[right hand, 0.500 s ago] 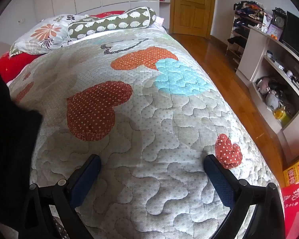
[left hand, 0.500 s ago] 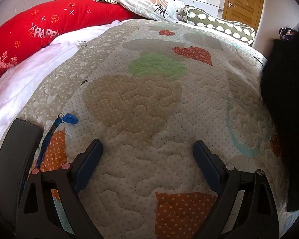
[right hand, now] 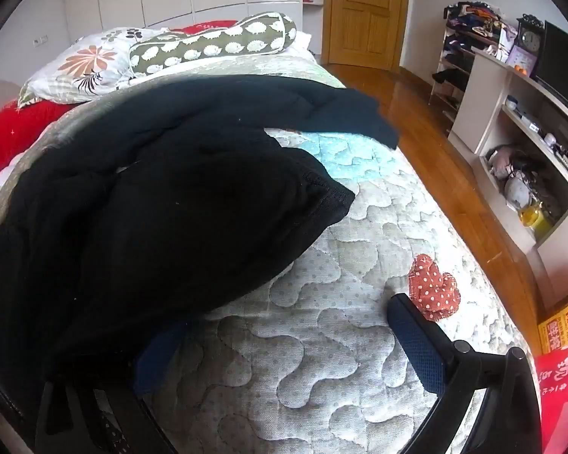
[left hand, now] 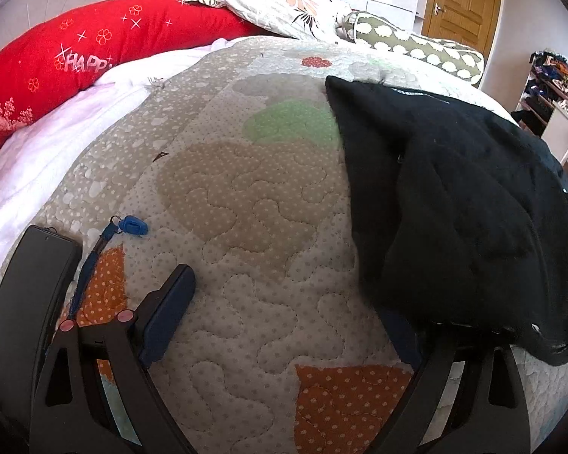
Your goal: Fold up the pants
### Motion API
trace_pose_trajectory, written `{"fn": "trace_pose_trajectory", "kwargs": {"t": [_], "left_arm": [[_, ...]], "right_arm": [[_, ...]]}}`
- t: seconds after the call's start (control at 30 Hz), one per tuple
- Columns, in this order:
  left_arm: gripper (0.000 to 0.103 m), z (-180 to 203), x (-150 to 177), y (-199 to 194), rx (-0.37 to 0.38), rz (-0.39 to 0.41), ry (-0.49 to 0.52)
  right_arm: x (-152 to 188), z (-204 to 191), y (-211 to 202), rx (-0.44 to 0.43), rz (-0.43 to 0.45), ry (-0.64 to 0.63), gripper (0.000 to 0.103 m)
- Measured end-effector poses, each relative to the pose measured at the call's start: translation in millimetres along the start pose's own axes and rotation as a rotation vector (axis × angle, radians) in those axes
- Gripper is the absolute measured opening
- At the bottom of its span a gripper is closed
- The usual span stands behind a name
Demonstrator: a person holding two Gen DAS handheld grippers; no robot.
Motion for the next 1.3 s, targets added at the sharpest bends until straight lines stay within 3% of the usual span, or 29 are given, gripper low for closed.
{"fn": "trace_pose_trajectory", "kwargs": {"t": [0.53, 0.6, 0.73, 0.83, 0.87, 0.93, 1.03, 1.3], "left_arm": [[0.093, 0, -2, -5, -0.022, -0.024, 0.034], [0.093, -2, -2, -20, -0.051, -0.003, 0.008], [0.093, 4, -2, -60, 0.008, 0.101, -0.046], [0.093, 13, -5, -83, 0.042, 0.139, -0.049], [0.093, 15, -4, -89, 0.052, 0.189, -0.05], [0.093, 23, -7, -100, 0.074, 0.212, -0.064], [0.093, 40, -13, -106, 0.068, 0.161, -0.042], [0.093, 69, -18, -117, 0.085, 0.136, -0.008]], "right_arm": [[1, -2, -2, 0.001, 0.003, 0.001, 0.103], [2, -2, -4, 0.017, -0.006, -0.009, 0.103], [5, -4, -23, 0.005, -0.046, -0.041, 0.102], [6, -4, -55, -0.001, 0.055, -0.037, 0.1], [6, -6, -67, -0.027, 0.089, -0.022, 0.101], [6, -11, -84, -0.085, 0.12, 0.002, 0.101], [4, -22, -104, -0.142, 0.157, 0.009, 0.101], [6, -55, -121, -0.19, 0.177, -0.061, 0.101]]}}
Point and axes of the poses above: each gripper's, at about its wrist camera, not at the fingertips, and y roughly the way its jaws point, z to its right, x to its underside, the point moved 4 cm from there along y, roughly the way its jaws point, and after that the axes turned 10 degrees about z, right-handed, at the moved point
